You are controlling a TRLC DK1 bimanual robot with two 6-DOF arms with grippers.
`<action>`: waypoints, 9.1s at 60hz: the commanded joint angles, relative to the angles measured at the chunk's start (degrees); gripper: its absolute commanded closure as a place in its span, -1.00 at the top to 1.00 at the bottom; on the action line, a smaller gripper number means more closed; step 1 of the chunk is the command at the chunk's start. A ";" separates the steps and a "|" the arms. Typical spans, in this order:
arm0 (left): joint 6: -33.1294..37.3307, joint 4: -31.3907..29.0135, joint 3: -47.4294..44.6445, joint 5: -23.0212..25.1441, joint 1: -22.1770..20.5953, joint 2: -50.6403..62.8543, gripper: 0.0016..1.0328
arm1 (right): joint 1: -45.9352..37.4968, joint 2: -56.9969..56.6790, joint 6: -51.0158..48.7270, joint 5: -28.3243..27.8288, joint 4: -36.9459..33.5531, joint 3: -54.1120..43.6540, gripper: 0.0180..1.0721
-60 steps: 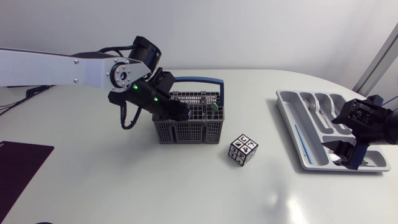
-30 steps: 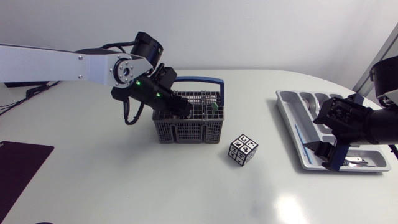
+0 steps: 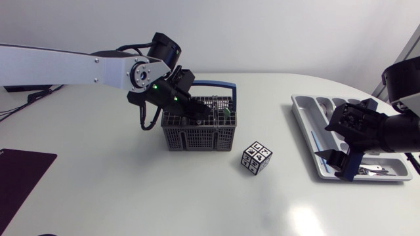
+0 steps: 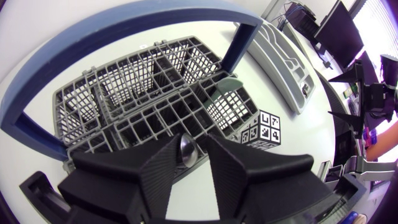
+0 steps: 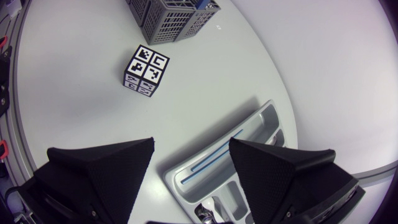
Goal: Transfer all utensils from the basket to the drawer tray.
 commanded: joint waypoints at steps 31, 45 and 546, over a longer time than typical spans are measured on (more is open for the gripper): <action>-1.67 -2.73 2.48 5.37 1.03 0.04 -0.92 | 0.39 -1.39 0.85 0.61 0.22 -3.27 0.66; -1.67 -4.58 3.45 9.06 2.87 -1.46 -0.92 | 1.45 -2.36 1.02 1.05 -0.48 -3.27 0.66; 58.98 -10.29 29.99 -22.58 -11.63 12.43 -0.93 | -8.92 -1.30 -7.68 -23.12 5.32 -13.64 0.79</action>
